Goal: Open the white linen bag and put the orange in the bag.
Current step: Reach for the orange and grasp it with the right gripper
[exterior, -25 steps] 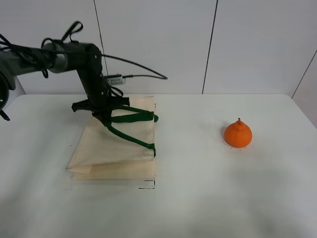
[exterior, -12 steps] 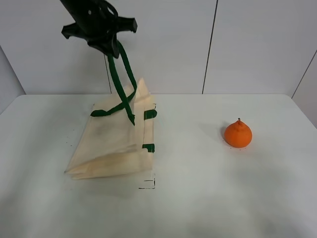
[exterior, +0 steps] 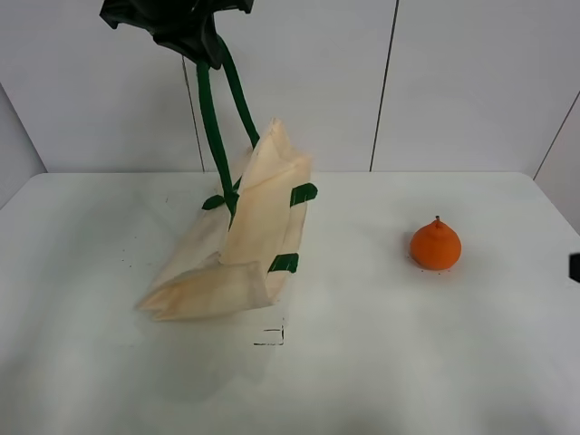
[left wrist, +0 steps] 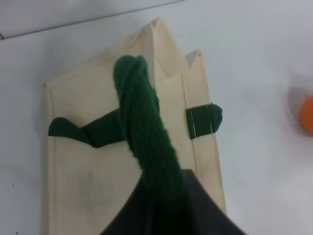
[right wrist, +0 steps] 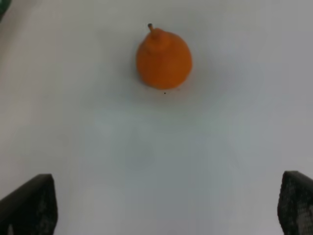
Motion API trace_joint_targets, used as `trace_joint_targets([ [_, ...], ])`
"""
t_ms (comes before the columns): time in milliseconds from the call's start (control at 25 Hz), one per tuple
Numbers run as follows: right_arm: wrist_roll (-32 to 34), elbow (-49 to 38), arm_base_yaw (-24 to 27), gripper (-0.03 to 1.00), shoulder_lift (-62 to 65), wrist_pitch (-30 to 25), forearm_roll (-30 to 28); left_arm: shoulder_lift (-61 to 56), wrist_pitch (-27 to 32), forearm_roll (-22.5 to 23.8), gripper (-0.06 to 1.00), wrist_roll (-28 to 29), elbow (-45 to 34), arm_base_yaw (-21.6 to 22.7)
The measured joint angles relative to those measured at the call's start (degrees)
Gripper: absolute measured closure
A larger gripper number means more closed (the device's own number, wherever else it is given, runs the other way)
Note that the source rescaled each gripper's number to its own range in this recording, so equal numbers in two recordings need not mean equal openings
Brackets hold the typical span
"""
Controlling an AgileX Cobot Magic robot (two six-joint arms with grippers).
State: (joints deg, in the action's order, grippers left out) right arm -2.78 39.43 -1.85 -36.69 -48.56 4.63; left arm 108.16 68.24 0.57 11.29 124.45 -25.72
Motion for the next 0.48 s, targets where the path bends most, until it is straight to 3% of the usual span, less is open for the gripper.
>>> trace_joint_targets([
  [240,-2.1,15.7,0.0,-0.03,-32.4,2.0,1.1,-0.1,0.0,0.1,0.94,-0.1,0.0,0.0],
  [480,-2.5,36.9,0.0,-0.03,-59.1,-3.1,1.3,-0.1,0.0,0.1,0.94,-0.1,0.0,0.0],
])
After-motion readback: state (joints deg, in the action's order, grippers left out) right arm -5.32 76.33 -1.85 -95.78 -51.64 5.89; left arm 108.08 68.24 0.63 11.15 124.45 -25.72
